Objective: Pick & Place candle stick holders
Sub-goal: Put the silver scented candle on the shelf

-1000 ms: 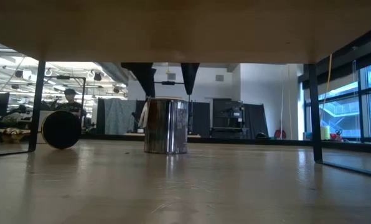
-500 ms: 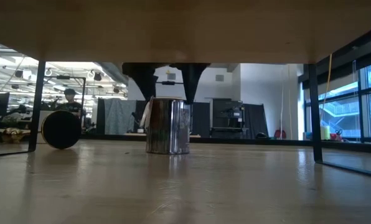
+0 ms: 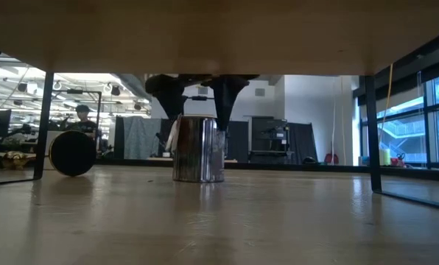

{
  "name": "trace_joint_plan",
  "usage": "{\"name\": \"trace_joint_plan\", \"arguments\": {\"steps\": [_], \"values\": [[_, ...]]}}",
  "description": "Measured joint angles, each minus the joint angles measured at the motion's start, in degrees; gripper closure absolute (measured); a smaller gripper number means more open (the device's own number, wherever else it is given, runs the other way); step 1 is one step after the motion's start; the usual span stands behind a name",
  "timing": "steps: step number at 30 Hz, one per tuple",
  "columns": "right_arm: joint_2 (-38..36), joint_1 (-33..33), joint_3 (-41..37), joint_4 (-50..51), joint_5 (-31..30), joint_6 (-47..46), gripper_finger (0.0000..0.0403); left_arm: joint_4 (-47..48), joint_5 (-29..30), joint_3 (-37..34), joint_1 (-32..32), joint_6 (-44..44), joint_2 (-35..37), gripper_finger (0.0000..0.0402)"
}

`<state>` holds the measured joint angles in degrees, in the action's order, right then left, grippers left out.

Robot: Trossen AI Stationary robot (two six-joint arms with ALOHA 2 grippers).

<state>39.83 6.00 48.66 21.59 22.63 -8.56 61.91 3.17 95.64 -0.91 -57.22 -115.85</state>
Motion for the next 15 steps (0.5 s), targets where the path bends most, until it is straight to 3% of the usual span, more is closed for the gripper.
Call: {"name": "trace_joint_plan", "arguments": {"steps": [15], "values": [[0.0, 0.0, 0.0, 0.3, 0.1, 0.0, 0.0065, 2.7, 0.5, -0.7, -4.1, 1.6, 0.1, 0.0001]]}}
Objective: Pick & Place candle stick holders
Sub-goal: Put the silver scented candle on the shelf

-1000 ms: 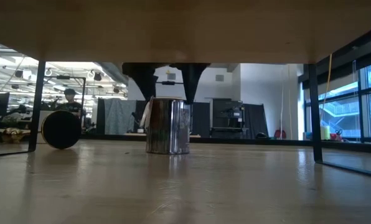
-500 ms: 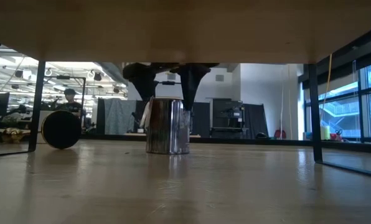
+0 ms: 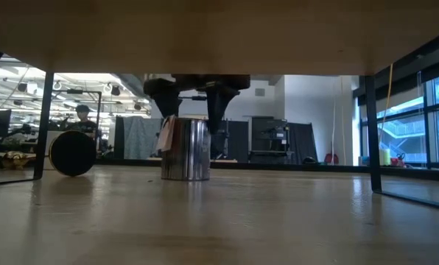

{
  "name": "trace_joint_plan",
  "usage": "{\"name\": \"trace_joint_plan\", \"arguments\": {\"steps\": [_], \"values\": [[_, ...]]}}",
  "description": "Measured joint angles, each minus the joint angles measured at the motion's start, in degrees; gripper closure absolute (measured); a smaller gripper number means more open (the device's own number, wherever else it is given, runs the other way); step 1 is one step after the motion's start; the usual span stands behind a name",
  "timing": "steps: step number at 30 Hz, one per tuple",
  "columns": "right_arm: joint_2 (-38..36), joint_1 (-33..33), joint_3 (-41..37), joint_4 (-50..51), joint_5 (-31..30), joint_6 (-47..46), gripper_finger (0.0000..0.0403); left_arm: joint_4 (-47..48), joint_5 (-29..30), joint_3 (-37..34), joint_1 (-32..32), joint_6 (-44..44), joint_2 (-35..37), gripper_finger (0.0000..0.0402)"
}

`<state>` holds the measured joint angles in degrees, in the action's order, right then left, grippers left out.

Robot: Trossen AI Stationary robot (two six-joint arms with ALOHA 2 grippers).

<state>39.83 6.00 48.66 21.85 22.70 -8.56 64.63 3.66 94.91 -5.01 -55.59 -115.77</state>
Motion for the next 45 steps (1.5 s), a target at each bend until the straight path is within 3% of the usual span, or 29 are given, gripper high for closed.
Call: {"name": "trace_joint_plan", "arguments": {"steps": [12, 45], "values": [[-0.2, 0.0, 0.0, 1.0, 0.0, -0.1, 0.0065, 1.0, -4.8, -0.9, 1.5, -2.1, 0.0, 0.0001], [-1.4, 1.6, 0.0, 2.0, 0.5, 0.5, 0.0065, -0.5, -3.3, -0.9, 1.3, -2.2, -5.1, 0.0002]]}}
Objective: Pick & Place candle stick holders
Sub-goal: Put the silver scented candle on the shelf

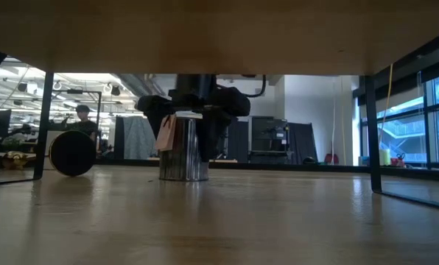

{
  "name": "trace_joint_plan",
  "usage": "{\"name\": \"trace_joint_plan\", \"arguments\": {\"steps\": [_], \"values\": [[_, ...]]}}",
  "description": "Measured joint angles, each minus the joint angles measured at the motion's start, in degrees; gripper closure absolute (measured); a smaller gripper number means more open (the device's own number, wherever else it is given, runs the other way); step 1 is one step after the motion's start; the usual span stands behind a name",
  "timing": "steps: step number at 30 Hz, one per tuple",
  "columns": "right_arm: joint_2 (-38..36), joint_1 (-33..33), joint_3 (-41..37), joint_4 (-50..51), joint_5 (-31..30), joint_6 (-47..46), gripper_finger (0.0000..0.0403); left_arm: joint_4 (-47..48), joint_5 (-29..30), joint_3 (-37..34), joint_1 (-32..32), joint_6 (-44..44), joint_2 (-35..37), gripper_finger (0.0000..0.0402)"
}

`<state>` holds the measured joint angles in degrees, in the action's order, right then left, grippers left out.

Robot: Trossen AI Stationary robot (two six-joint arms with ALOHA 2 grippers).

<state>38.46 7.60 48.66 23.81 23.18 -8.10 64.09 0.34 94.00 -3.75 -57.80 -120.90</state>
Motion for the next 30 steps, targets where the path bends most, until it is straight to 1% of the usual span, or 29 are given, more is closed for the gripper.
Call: {"name": "trace_joint_plan", "arguments": {"steps": [5, 13, 17, 22, 30], "values": [[0.0, 0.0, 0.0, 0.1, 0.0, 0.0, 0.0065, -0.5, -0.1, 0.0, -0.1, 0.0, -0.8, 0.0002], [0.0, 0.0, 0.0, 0.3, 0.0, 0.0, 0.0065, -1.0, -2.2, 0.0, -0.1, 0.0, -1.7, 0.0004], [0.0, 0.0, 0.0, 0.3, 0.0, 0.0, 0.0065, -0.6, -2.7, 0.0, -0.1, -0.4, -2.2, 0.0016], [0.0, 0.0, 0.0, 0.3, 0.0, 0.0, 0.0065, -0.3, -1.8, 0.0, -0.1, -1.7, -2.1, 0.0045], [0.0, 0.0, 0.0, 0.4, 0.0, 0.0, 0.0065, 0.3, -2.2, 0.0, -0.9, -1.6, -2.0, 0.0046]]}}
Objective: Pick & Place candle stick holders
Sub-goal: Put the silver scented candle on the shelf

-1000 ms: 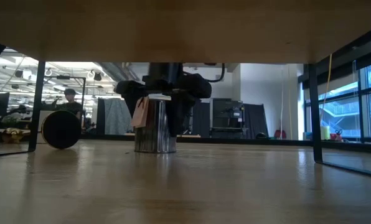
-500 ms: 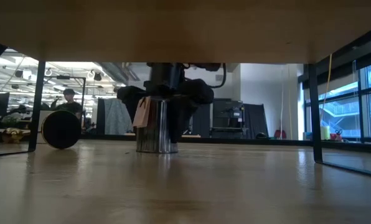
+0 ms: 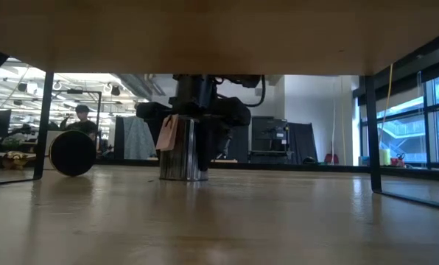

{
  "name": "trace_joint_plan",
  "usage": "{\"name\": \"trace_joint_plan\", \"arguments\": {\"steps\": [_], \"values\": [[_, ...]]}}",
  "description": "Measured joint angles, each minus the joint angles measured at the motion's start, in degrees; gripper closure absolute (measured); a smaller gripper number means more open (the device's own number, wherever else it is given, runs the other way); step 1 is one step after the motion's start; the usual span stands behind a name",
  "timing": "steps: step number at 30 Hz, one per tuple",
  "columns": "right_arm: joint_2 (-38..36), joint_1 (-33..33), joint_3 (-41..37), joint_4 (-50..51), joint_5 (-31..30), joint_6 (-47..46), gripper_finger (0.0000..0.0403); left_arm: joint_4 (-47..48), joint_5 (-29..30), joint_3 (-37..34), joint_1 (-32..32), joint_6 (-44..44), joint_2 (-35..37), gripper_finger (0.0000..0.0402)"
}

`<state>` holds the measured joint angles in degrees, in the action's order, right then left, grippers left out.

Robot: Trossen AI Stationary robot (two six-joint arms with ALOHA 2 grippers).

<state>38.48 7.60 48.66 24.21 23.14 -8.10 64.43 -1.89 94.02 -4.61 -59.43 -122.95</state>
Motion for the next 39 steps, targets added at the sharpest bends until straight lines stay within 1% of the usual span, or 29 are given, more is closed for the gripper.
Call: {"name": "trace_joint_plan", "arguments": {"steps": [3, 11, 20, 27, 32, 36, 39], "values": [[0.0, 0.0, 0.0, 0.0, 0.0, 0.0, 0.0065, 0.7, 0.2, 0.0, -0.5, 0.5, 0.5, 0.0046], [0.0, 0.0, 0.0, 0.1, 0.0, 0.0, 0.0065, 4.7, 0.4, 0.0, -3.0, 2.7, 4.4, 0.0046], [0.0, 0.0, 0.0, 0.2, 0.0, 0.0, 0.0065, 11.1, 0.5, 0.0, -7.0, 6.6, 12.1, 0.0046], [0.0, 0.0, 0.0, 0.1, 0.0, 0.0, 0.0066, 18.4, 0.2, 0.0, -8.2, 7.2, 19.3, 0.0046], [0.0, 0.3, 0.0, -0.3, 0.0, 0.0, 0.0066, 22.0, -1.0, 0.0, -6.1, 3.6, 24.6, 0.0046], [0.0, 0.9, 0.0, -1.3, -0.1, -0.2, 0.0066, 22.9, -2.2, 0.0, -2.6, -0.7, 27.5, 0.0046], [0.0, 1.1, 0.0, -2.4, -0.2, -0.3, 0.0066, 22.9, -2.7, 0.2, 0.6, -4.0, 28.3, 0.0046]]}}
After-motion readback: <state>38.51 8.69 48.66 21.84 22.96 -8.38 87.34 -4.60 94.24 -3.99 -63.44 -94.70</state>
